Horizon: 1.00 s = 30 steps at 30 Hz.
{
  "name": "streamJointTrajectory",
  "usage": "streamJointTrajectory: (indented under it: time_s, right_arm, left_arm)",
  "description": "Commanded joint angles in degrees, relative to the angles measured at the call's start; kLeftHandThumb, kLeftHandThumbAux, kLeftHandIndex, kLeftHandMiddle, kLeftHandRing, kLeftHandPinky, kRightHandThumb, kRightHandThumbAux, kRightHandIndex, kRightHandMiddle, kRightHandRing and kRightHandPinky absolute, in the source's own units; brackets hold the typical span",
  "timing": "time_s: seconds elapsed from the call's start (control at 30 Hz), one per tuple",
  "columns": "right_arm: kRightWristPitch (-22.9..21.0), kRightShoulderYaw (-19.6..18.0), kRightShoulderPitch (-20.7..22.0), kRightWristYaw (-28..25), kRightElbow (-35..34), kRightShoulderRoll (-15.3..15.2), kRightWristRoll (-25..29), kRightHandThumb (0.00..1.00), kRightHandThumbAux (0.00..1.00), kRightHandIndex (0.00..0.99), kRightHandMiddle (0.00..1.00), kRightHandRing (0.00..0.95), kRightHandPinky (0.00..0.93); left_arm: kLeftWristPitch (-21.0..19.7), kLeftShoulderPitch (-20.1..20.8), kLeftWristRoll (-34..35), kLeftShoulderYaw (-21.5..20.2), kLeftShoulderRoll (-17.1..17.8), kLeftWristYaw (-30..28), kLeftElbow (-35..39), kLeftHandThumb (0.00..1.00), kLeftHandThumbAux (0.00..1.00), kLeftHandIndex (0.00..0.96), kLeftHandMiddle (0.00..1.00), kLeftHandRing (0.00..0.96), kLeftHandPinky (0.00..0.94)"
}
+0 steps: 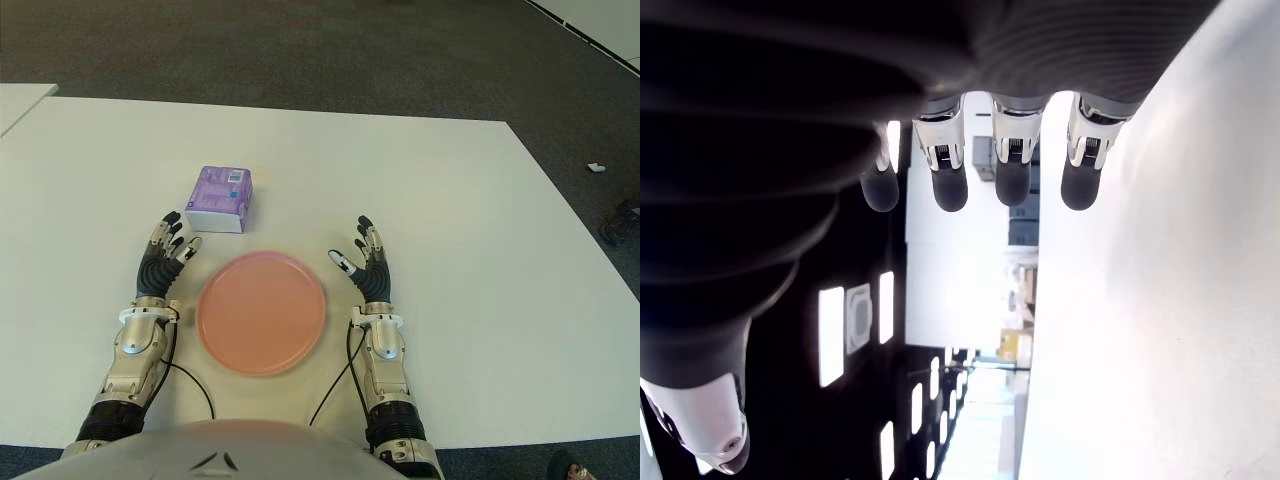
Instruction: Put the tissue paper into the plate.
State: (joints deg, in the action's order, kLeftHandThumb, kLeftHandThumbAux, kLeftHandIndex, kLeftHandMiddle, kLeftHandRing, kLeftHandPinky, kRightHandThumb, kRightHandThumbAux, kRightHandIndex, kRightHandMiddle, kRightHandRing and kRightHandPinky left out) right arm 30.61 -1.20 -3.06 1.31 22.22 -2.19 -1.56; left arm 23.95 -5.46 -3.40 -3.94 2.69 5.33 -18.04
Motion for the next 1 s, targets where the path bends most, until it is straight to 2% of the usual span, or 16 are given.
streamJointTrajectory:
  time_s: [0.03,1.0]
  right_arm:
    - [-2.0,0.2,-4.8,0.1,5.1,0.2,-0.9,0.000,0.646,0.000,0.000,0.000,0.000]
    - [-3.2,0.7,-4.3,1.8,5.3,0.4,-1.8,0.000,0.642,0.000,0.000,0.000,0.000]
  left_arm:
    - [-1.0,-0.8,-0.3,0.0,0.1,0.0,-0.5,0.137,0.626,0.034,0.031,0.019,0.046]
    - [-0.3,0.4,0.4,-0.8,0.9,-0.3,-1.2,0.150,0.640,0.035,0.036,0.026,0.051]
